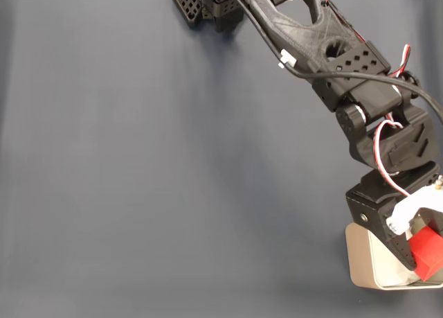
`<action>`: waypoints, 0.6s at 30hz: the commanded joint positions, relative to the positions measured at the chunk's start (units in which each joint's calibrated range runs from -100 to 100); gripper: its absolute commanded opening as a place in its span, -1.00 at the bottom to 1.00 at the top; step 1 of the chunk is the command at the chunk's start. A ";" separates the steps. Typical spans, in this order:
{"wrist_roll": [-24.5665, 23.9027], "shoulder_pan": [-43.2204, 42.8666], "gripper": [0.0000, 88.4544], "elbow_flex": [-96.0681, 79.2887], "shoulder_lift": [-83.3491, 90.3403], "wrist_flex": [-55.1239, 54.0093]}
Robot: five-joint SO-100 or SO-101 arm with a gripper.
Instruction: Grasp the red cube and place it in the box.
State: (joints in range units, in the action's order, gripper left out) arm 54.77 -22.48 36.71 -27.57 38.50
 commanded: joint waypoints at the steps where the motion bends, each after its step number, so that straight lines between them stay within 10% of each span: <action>1: 0.05 0.11 -0.91 4.53 -0.24 -0.14; 18: -0.34 -0.82 -0.91 3.62 -1.89 -0.23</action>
State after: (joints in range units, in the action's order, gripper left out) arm 54.63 -22.48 37.70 -29.92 38.50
